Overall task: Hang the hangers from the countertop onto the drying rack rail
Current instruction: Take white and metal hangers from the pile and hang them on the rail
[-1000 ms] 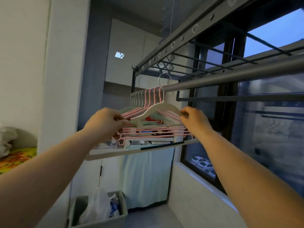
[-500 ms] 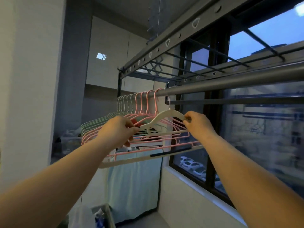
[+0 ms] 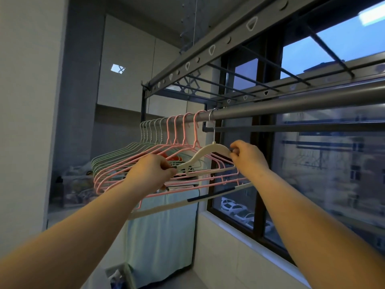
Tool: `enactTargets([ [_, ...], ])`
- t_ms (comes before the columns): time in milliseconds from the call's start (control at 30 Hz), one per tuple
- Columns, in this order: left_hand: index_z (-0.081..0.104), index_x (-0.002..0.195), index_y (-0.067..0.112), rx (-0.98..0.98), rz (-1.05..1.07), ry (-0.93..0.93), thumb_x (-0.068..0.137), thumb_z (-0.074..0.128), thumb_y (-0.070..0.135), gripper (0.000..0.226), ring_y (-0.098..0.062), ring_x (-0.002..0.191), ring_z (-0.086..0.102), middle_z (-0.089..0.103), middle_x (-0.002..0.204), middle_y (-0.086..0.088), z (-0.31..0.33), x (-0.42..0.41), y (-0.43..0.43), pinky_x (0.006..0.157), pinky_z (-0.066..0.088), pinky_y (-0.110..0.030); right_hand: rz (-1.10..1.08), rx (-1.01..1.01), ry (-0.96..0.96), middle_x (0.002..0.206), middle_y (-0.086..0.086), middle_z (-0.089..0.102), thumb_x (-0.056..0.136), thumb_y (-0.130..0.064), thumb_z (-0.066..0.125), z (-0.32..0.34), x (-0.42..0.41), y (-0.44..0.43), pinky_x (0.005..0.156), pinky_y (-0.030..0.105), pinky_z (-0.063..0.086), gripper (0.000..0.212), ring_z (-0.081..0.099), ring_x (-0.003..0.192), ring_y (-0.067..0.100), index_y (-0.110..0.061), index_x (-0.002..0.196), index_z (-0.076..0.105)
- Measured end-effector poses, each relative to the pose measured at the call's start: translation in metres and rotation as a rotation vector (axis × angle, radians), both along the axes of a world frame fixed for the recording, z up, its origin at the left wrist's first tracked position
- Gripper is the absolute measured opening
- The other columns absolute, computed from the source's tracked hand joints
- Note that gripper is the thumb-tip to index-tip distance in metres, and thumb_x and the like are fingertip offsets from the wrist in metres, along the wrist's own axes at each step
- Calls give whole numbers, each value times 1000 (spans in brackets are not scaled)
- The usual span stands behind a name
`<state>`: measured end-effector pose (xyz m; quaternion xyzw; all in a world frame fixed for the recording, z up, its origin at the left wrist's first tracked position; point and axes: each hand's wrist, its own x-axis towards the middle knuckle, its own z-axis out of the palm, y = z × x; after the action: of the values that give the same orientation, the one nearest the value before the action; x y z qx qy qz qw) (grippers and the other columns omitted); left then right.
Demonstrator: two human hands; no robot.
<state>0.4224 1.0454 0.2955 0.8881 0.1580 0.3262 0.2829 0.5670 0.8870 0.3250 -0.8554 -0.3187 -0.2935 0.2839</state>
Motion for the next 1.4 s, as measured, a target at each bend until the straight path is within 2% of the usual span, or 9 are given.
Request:
enactTargets([
  [100,59,84,19,47,22,11,87,57,28,10,-21,72,62,64,77,-3,2,0,2,70,55,-34,-19,5,11,118,8,58,95,-15,47,-3,0,-1,87,32,44,34,56,107,22,-11,128,47],
  [267,58,113,17,111,36,-121,87,57,31,30,-15,83,59,60,101,2,0,-5,4,81,53,-33,-89,-7,4,116,7,58,96,-17,46,-9,-5,-5,76,26,40,33,55,97,17,-13,129,47],
  [400,58,112,14,181,-58,-356,86,58,23,28,-12,100,52,58,115,-2,-2,-15,-8,97,46,-34,-115,-4,27,101,4,58,95,-17,44,-23,-16,-14,75,27,44,24,50,84,12,-13,118,53],
  [500,61,108,15,229,-192,-425,86,57,21,23,-6,95,50,57,104,7,-11,-18,-25,92,45,-24,-118,-26,67,91,-3,50,95,-14,45,-37,-26,-26,79,29,46,25,50,82,11,-12,118,53],
  [667,65,102,20,165,-485,-273,88,55,19,17,12,71,47,50,79,27,-44,-10,-52,66,34,0,-227,-46,150,94,-1,59,94,-14,47,-68,-51,-71,79,27,46,28,57,87,14,-12,121,54],
  [767,66,88,27,120,-596,-50,90,52,22,15,-1,73,54,65,89,10,-68,0,-79,67,39,-14,-340,-76,256,117,8,60,95,-14,45,-87,-76,-113,94,35,44,31,55,108,25,-11,125,52],
  [900,47,59,34,162,-711,124,90,51,22,34,-16,83,61,69,88,-4,-92,0,-140,72,41,-23,-487,-122,342,117,9,62,95,-14,45,-110,-120,-190,90,31,45,30,56,109,27,-12,123,55],
  [1300,51,61,31,13,-1184,230,90,51,10,36,-10,67,56,57,65,10,-148,-121,-413,65,41,-12,-945,10,565,119,9,63,93,-16,48,-174,-364,-471,85,24,42,26,56,110,25,-7,113,62],
  [1400,58,74,24,33,-1296,297,92,49,17,21,-18,82,61,61,76,4,-168,-168,-492,75,48,-26,-1036,78,608,117,8,64,94,-17,49,-194,-443,-535,75,18,37,25,57,108,21,-8,113,62],
])
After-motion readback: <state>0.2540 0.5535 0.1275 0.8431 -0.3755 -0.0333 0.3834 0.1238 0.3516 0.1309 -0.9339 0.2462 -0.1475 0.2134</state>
